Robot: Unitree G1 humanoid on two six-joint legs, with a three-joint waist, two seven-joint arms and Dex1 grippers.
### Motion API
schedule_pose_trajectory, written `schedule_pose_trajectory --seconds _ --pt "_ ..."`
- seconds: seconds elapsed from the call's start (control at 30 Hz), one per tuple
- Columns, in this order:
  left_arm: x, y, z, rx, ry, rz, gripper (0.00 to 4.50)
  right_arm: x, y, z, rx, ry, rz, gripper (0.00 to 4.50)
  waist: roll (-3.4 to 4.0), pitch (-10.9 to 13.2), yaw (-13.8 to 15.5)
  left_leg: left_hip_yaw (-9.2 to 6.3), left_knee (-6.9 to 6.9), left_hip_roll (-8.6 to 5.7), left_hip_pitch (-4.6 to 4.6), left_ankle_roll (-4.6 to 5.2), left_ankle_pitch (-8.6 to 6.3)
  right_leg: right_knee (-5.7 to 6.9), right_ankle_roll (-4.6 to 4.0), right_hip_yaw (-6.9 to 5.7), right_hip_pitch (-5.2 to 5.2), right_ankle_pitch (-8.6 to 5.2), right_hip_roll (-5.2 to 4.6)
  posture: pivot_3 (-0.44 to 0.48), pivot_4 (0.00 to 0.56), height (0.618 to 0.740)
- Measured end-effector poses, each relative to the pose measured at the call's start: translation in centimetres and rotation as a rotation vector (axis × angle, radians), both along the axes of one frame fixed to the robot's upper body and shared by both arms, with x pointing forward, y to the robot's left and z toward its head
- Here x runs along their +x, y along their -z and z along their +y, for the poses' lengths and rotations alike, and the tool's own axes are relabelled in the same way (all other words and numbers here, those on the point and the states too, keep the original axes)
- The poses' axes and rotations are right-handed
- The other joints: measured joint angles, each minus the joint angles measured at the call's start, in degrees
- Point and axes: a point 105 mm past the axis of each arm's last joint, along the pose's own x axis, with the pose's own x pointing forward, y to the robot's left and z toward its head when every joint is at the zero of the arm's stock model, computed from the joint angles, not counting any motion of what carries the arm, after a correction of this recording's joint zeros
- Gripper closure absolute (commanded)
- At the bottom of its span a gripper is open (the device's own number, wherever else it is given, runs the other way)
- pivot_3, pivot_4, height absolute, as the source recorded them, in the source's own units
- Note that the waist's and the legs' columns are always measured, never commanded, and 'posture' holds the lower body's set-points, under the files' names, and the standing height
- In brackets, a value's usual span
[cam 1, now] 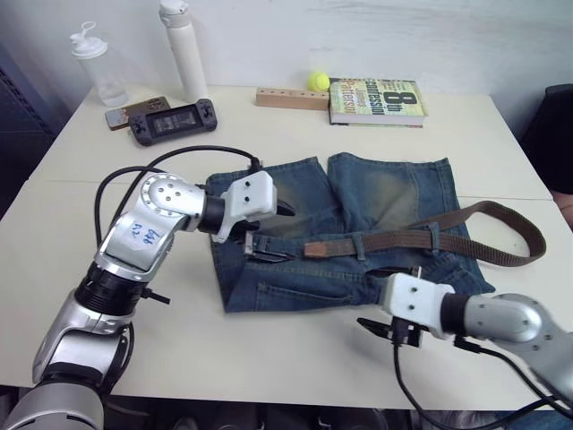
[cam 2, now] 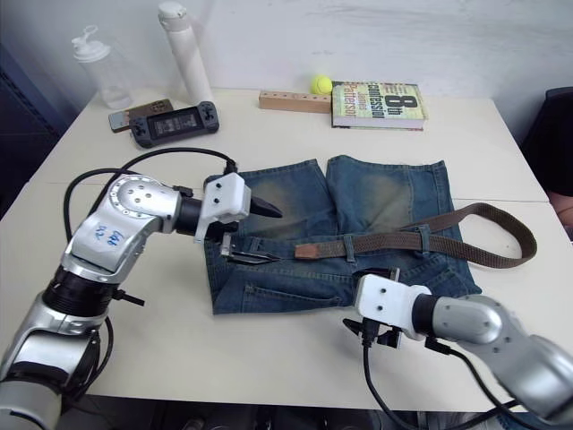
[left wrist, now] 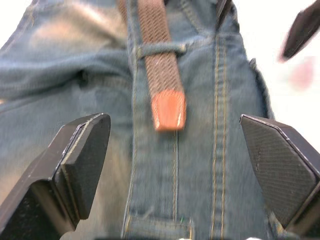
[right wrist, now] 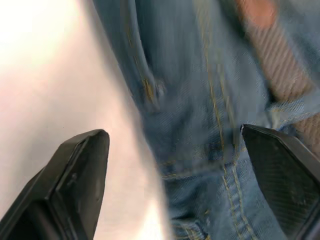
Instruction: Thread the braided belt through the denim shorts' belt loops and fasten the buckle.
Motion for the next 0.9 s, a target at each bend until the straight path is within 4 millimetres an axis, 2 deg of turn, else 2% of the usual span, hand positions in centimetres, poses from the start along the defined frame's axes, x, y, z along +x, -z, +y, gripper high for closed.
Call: schedule_pose_trajectory --seconds 0.03,0.1,0.23,0.37,0.47,0.57,0.8,0.9 --pt "0.0 0.2 -0.5 0.001 0.006 0.000 0.00 0.3 0.0 0.1 0.000 0.003 -0.021 1.37 0.00 0.0 0.0 0.00 0.07 0.02 -0.01 0.00 0.00 0.00 0.00 -0.01 0.01 0.00 0.02 0.000 0.150 0.738" --pt "0.3 1.2 -1.5 0.030 0.005 -0.025 0.00 0.8 0.2 0.0 0.009 0.032 -0.038 2.39 0.00 0.0 -0.1 -0.01 0.10 0.03 -0.01 -0.01 0.00 0.03 0.00 -0.03 0.01 0.00 0.04 0.000 0.150 0.738" --pt "1.5 2.8 -1.6 0.135 0.011 -0.180 0.00 1.0 0.4 0.0 0.028 0.060 -0.025 4.28 0.00 0.0 -0.2 0.00 0.10 0.06 0.02 -0.05 0.03 0.06 0.00 -0.03 -0.01 0.00 0.07 0.000 0.150 0.738" --pt "2.7 3.2 -1.6 0.207 0.034 -0.380 0.00 1.1 0.3 -0.1 0.049 0.092 -0.010 4.40 0.00 0.0 0.0 0.00 0.18 0.04 0.02 -0.03 0.02 0.06 0.00 -0.03 0.03 0.00 0.03 0.000 0.150 0.738" --pt "2.7 3.3 -2.6 0.211 0.087 -0.491 0.00 1.1 0.2 -0.1 0.058 0.107 0.001 4.40 0.00 0.0 0.1 0.00 0.21 0.05 0.01 -0.01 0.01 0.07 0.00 -0.04 0.03 0.00 0.03 0.000 0.150 0.738" --pt "2.3 3.4 -3.5 0.206 0.131 -0.553 0.00 1.1 0.2 -0.1 0.066 0.116 0.007 4.40 0.00 0.0 0.0 0.00 0.21 0.05 0.01 -0.01 0.01 0.10 0.00 -0.04 0.02 0.00 0.03 0.000 0.150 0.738" --pt "2.6 5.1 -3.5 0.301 0.227 -0.721 0.00 1.3 -0.1 -0.1 0.069 0.126 0.018 4.40 0.00 0.0 -0.1 0.00 0.32 0.05 0.01 0.01 -0.01 0.43 0.00 -0.06 0.01 0.00 0.02 0.000 0.150 0.738" --pt "2.9 4.9 -3.5 0.300 0.238 -0.800 0.88 1.4 -0.1 -0.1 0.073 0.132 0.022 4.50 0.00 0.0 0.0 0.00 0.40 0.05 0.00 0.05 -0.03 0.47 0.00 -0.06 0.01 0.00 0.00 0.000 0.150 0.738"
